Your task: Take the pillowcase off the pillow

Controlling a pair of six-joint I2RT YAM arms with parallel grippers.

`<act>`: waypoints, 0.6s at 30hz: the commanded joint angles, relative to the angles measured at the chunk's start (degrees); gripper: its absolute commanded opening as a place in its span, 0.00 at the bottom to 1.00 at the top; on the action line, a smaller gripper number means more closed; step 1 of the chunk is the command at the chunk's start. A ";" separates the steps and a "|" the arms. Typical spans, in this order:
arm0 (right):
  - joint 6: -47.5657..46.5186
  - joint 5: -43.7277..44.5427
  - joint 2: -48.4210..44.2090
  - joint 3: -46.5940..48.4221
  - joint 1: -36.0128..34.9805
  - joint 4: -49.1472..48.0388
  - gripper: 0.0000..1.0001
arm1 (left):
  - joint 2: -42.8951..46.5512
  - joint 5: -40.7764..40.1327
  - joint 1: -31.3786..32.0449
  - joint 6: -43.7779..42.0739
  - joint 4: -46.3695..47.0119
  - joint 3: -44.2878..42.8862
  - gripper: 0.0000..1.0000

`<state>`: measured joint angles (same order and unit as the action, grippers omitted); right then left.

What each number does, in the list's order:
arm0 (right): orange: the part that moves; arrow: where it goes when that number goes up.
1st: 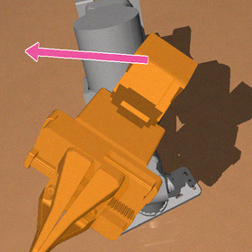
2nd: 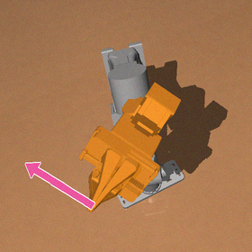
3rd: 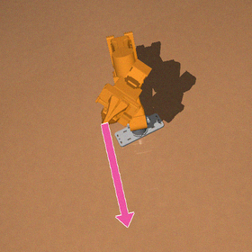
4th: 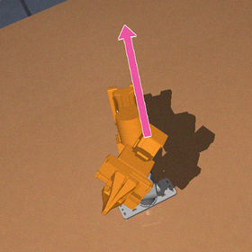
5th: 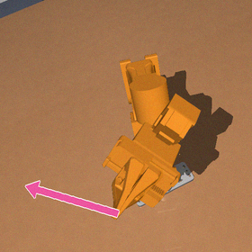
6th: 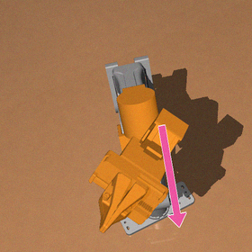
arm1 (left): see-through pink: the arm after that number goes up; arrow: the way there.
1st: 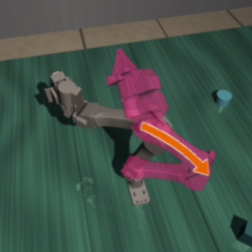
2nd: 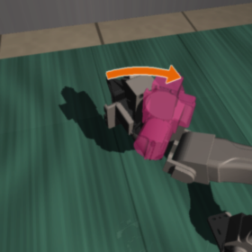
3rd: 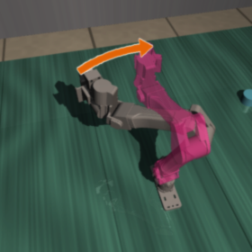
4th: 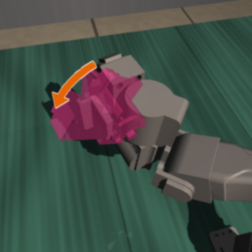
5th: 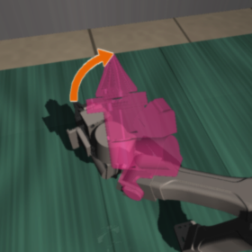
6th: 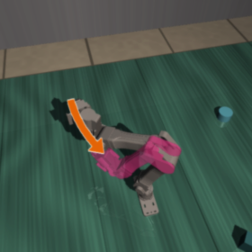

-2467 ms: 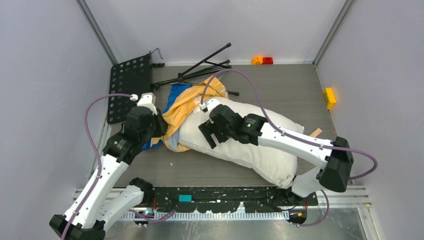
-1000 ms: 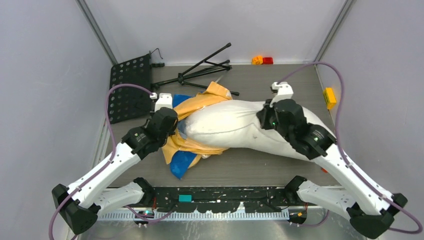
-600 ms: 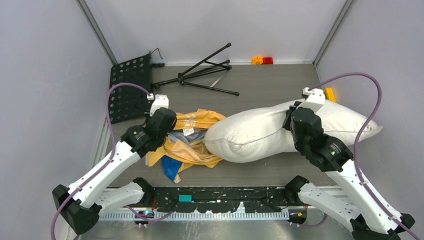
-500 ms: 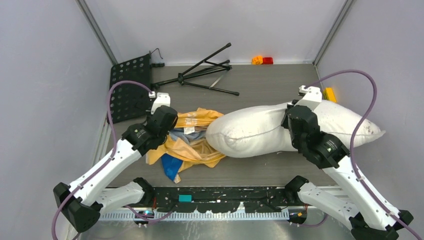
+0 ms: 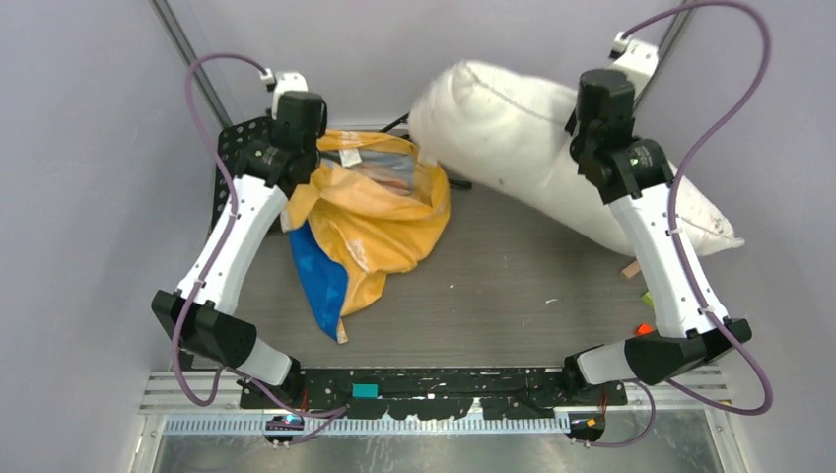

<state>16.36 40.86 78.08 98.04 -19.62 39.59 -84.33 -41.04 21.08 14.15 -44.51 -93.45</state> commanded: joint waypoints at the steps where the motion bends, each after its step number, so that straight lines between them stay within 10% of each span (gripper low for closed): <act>1: 0.57 -2.80 1.63 15.97 1.64 -7.83 0.00 | -1.65 -2.61 -1.94 -6.07 2.08 -15.54 0.22; 5: 4.16 -22.35 3.00 11.87 1.60 -8.48 0.00 | -5.28 -5.41 -3.14 -6.66 -0.53 -24.71 0.31; 6: 4.81 -27.98 2.75 9.45 1.61 -9.59 0.01 | -5.01 -5.68 -3.23 -6.53 0.27 -24.01 0.48; 8: 5.75 -38.88 2.06 4.12 1.56 -11.89 0.43 | -3.31 -2.02 -3.24 -6.67 2.00 -20.07 0.95; 11: 6.68 -42.38 -0.11 -1.86 1.65 -13.17 0.82 | 0.34 5.29 -3.23 -5.11 2.25 -13.01 1.00; 18: 1.81 -32.94 -8.44 -15.17 1.63 -13.24 0.85 | 15.52 19.99 -3.24 0.35 5.91 11.23 1.00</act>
<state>20.80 5.37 78.00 87.05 -18.15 30.37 -78.22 -31.24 17.98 11.11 -42.46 -92.20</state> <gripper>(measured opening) 0.849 0.996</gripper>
